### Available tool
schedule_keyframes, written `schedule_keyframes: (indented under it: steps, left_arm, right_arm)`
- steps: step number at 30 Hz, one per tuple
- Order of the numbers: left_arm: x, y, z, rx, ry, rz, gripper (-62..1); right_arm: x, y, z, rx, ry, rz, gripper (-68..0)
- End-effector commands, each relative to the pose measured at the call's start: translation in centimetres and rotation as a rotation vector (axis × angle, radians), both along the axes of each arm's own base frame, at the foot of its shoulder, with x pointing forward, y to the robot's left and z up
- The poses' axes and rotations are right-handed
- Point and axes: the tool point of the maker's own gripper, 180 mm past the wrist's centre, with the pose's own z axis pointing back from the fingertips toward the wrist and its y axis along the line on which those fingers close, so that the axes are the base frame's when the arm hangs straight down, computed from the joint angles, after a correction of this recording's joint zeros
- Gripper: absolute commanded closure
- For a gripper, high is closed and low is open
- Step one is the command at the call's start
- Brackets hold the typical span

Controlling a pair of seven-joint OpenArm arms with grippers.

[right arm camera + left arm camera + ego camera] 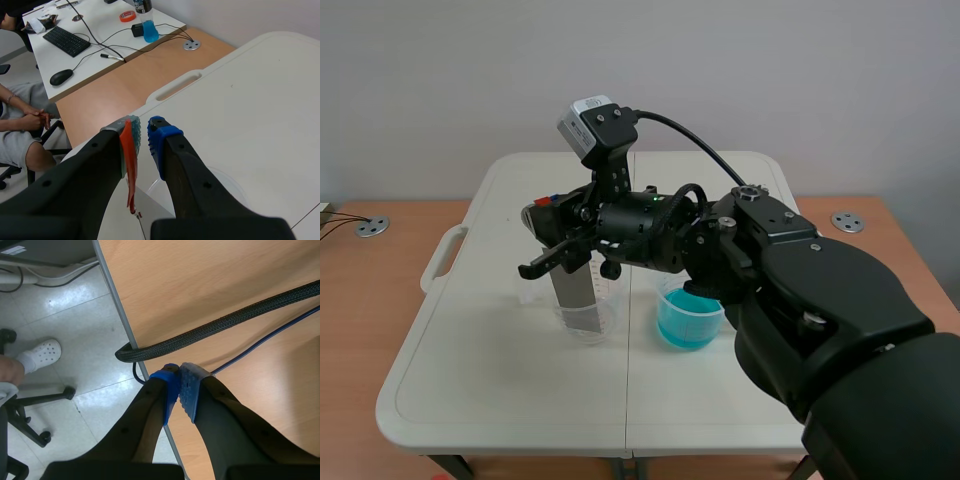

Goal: Hold the metal plate by the orange handle, dip it into the blue solution, take it out and point at it, then put the plate back in the beaker on the left.
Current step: 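Return to the home posture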

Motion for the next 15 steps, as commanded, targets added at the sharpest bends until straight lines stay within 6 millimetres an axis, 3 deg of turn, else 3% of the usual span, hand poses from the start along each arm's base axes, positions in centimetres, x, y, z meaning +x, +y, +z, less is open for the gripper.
schedule_keyframes:
  steps: [1,5,9,13,15]
  left_arm:
    - [-0.2,0.4,0.2,0.003,0.0,-0.002,-1.9]
    - [-0.2,0.4,0.2,0.004,0.0,-0.002,-1.9]
    - [-0.2,0.4,0.2,0.004,0.0,-0.002,-3.5]
    - [-0.2,0.4,0.2,0.003,0.0,-0.002,-14.9]
    - [-0.2,0.4,0.2,0.003,0.0,-0.002,-26.6]
  right_arm:
    - [0.7,-0.2,1.0,0.016,-0.027,-0.006,-7.1]
    - [0.9,-0.5,1.0,0.015,-0.027,-0.015,-7.1]
    - [1.3,-1.0,1.1,0.019,-0.027,-0.035,-14.6]
    - [1.8,-1.7,1.1,0.021,-0.027,-0.057,-19.4]
    - [2.0,-2.0,1.2,0.023,-0.027,-0.068,-21.5]
